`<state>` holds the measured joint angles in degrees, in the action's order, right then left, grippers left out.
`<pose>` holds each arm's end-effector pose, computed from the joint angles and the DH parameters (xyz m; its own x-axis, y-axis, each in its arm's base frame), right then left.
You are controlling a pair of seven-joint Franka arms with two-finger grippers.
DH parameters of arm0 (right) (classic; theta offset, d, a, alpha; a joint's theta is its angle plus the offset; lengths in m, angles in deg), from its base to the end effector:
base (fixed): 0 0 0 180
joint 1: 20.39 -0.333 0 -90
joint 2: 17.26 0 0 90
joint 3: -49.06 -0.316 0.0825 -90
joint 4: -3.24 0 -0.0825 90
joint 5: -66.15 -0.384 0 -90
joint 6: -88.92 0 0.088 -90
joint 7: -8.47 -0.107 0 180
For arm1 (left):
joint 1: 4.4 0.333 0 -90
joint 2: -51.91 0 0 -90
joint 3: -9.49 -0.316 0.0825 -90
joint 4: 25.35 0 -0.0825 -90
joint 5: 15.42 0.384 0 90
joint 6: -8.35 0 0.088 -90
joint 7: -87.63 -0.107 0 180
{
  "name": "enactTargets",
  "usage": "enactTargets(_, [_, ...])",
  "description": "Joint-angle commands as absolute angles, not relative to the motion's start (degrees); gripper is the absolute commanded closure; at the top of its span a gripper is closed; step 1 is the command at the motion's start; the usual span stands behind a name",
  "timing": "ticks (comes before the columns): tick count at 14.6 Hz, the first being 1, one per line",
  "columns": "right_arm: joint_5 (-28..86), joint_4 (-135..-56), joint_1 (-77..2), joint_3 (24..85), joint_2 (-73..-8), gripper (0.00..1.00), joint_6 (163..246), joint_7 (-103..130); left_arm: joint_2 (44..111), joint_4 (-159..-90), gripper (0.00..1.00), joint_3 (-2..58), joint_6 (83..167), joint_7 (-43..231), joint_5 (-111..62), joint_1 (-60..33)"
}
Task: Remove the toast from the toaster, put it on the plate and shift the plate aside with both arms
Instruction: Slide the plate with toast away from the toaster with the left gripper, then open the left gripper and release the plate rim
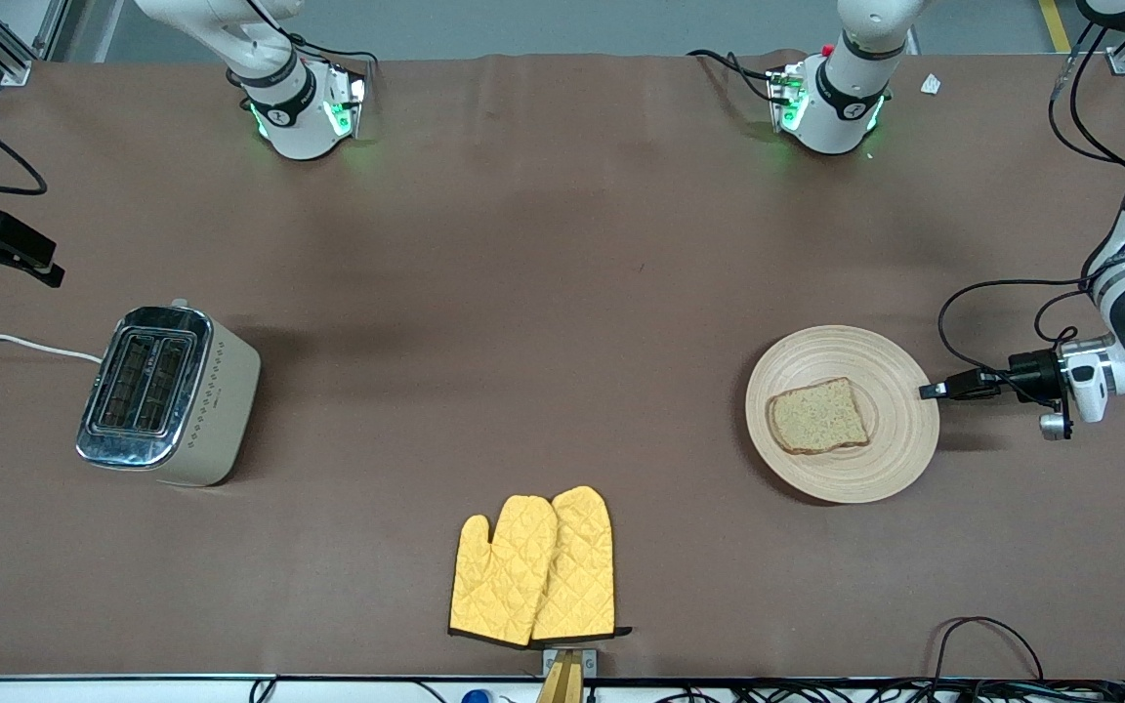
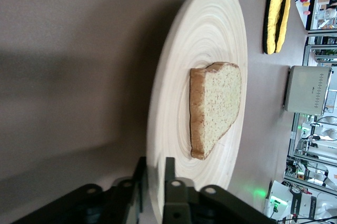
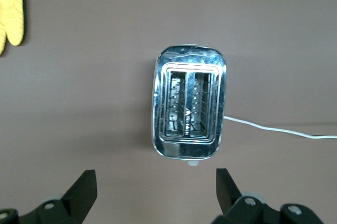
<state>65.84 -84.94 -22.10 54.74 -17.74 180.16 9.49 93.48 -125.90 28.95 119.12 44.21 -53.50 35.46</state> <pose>0.5585 -0.0379 0.6368 0.9977 -0.0515 0.0451 -0.0514 -0.9987 -0.0038 0.5861 0.1840 0.1656 0.9990 0.0251 -0.0371 0.0448 -0.5957 0.8020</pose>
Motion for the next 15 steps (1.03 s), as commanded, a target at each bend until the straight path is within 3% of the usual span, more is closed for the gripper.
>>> enactTargets(1, [63.6, -86.7, -20.3, 54.3, -16.3, 0.00, 180.5, 8.8, 93.8, -123.4, 0.00, 29.4, 117.7, 45.5, -53.0, 35.3])
enactTargets(7, [63.6, -86.7, -20.8, 54.0, -16.3, 0.00, 180.9, 9.2, 91.7, -111.9, 0.00, 31.4, 117.5, 56.9, -39.4, 31.6])
enactTargets(15, [63.6, -86.9, -20.8, 53.9, -16.2, 0.00, 180.9, 9.3, 77.2, -109.7, 0.00, 34.7, 113.3, 78.1, -23.9, 24.7])
